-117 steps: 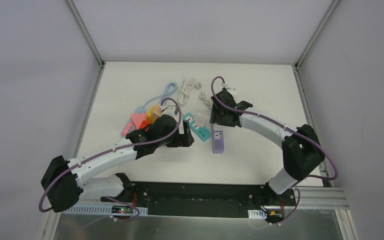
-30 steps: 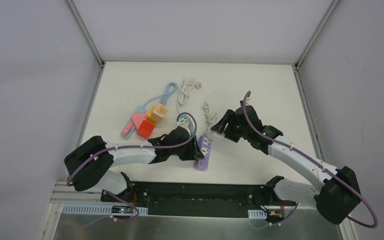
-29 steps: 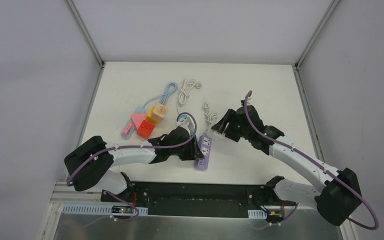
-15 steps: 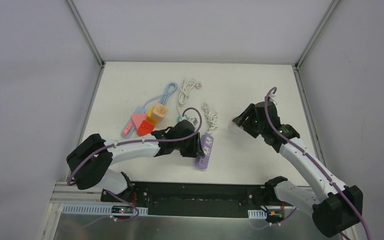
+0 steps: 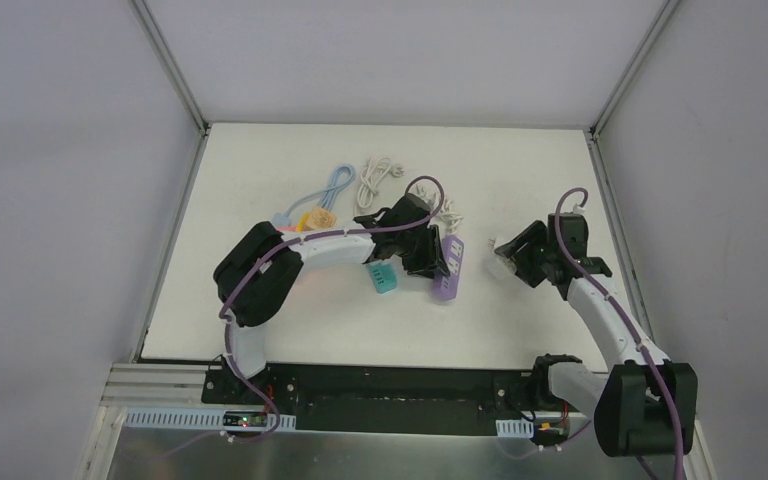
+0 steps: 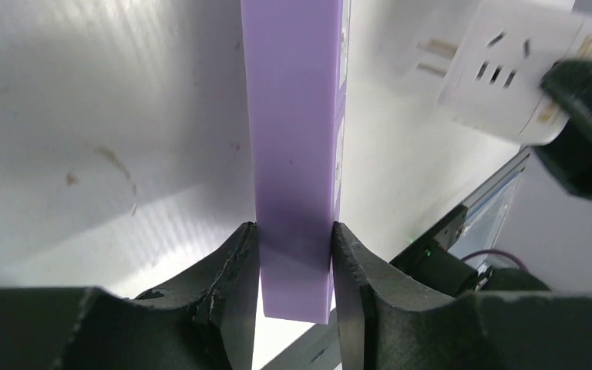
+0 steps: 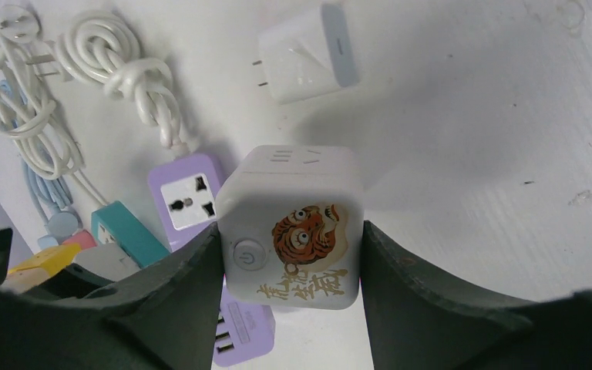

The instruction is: Pull the plug off the socket

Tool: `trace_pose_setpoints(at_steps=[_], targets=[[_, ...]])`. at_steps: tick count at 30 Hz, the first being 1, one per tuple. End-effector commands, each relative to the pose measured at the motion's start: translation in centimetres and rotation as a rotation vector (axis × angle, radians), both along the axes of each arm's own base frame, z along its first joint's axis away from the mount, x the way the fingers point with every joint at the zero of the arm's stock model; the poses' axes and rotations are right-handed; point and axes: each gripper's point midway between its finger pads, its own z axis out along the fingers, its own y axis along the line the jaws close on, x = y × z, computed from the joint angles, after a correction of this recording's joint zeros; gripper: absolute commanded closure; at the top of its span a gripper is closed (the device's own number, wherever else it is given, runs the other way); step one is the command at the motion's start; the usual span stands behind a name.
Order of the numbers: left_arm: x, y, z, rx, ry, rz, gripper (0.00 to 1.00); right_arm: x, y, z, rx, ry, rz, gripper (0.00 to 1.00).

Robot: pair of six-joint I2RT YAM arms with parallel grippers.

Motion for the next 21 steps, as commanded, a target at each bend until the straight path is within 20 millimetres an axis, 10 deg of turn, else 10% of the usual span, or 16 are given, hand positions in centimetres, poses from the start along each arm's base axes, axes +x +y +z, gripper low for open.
trace_pose_setpoints(at_steps=[1, 13, 21], targets=[[1.2, -2.8, 1.3, -0.073, 0.046, 0.000, 0.81, 1.1, 0.7, 0.1, 0.108, -0.061, 0.045, 1.00], [1.4, 0.8, 3.3, 0.079, -0.082, -0.018, 0.06, 0.0, -2.7, -1.8, -0.003, -0.002, -0.067, 0.19], [0.2, 4.3, 7.2, 0.085, -0.225, -0.040, 0.01, -1.2, -3.9, 0.0, -0.062, -0.023, -0.111, 0.07]])
